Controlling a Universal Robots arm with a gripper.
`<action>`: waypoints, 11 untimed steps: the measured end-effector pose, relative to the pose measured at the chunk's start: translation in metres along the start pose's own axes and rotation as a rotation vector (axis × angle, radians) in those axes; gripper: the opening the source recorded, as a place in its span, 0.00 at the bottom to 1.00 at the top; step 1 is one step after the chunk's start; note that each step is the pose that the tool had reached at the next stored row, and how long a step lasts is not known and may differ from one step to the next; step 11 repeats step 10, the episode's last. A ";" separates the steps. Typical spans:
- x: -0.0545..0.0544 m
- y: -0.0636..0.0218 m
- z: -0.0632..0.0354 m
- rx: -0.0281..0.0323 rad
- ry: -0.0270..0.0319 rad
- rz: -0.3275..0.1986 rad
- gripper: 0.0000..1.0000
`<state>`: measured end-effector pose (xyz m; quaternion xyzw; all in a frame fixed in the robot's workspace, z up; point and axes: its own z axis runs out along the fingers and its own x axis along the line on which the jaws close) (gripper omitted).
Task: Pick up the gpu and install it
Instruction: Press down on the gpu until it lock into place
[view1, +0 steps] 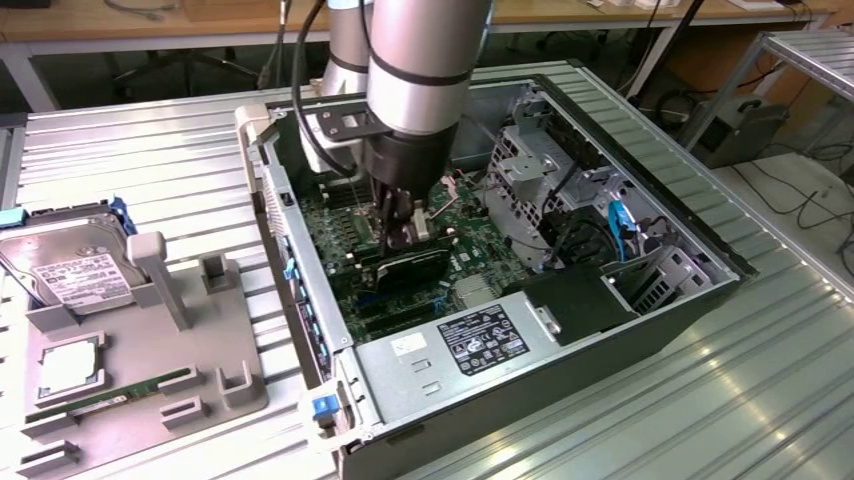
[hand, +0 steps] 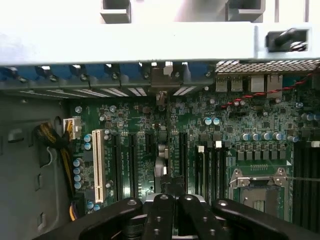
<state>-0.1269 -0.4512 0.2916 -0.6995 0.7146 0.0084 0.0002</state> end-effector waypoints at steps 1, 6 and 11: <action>0.000 0.0000 -0.0067 -0.0001 0.0001 0.000 0.11; 0.000 0.0000 -0.0095 -0.0001 0.0001 0.000 0.11; 0.000 0.0001 -0.0096 -0.0002 0.0002 0.000 0.11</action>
